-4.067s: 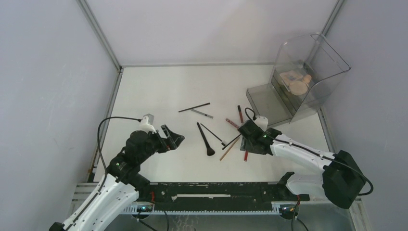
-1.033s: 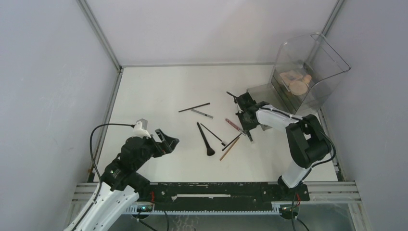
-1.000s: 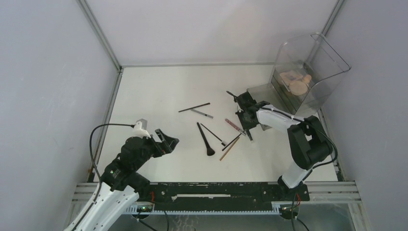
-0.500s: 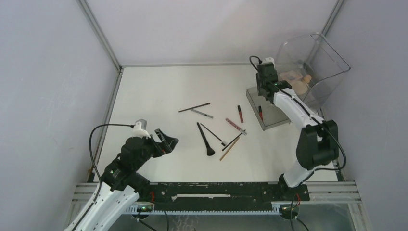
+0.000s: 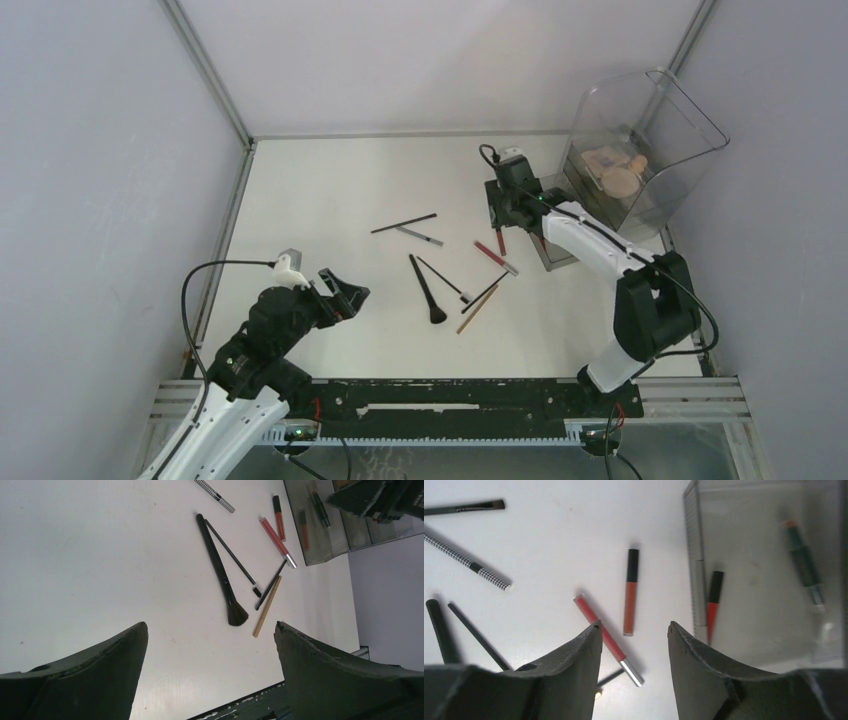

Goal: Organize the makeup
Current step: Place the makeup in the drawer, then place the makeup at the center of the board, then place the makeup in the drawer.

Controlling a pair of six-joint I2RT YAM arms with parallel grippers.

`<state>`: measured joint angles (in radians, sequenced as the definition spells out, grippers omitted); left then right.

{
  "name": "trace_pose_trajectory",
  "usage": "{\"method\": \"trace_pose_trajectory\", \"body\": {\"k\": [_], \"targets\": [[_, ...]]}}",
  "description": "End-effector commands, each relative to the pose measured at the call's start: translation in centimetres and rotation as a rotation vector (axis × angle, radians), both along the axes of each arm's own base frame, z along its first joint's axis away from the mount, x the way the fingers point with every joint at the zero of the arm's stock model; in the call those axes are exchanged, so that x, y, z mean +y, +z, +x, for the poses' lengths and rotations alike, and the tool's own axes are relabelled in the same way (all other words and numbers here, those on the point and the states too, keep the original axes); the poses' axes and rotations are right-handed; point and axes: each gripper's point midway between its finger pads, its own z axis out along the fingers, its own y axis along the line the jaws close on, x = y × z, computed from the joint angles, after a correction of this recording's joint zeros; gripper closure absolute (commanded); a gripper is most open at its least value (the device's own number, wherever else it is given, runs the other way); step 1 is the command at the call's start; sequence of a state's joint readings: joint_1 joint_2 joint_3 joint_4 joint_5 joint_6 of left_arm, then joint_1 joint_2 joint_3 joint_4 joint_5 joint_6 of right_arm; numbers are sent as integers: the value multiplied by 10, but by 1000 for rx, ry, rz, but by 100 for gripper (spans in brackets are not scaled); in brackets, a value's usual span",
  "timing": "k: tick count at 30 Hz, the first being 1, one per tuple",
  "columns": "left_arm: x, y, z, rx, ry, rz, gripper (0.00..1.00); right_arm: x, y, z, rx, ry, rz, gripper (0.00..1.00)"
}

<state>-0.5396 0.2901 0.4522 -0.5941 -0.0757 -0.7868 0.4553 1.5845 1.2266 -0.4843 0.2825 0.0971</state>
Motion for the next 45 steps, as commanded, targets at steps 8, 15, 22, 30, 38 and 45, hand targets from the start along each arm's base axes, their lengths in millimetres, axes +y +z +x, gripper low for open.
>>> {"method": "trace_pose_trajectory", "body": {"k": [8,15,22,30,38,45], "targets": [[2,0,-2,-6,15,-17,0,20,-79,22,196,-76,116,46],[1,-1,-3,1,7,-13,0,20,-105,23,249,-91,118,57],[0,-3,-3,6,3,-9,0,19,-114,21,274,-78,102,79],[1,-2,-3,3,3,-16,0,14,-42,32,114,-63,107,97],[0,0,-4,-3,1,-22,0,-60,32,30,-69,-179,-51,96],[-1,1,-3,-8,-4,-20,0,-116,-8,33,41,-291,-278,53]]}}
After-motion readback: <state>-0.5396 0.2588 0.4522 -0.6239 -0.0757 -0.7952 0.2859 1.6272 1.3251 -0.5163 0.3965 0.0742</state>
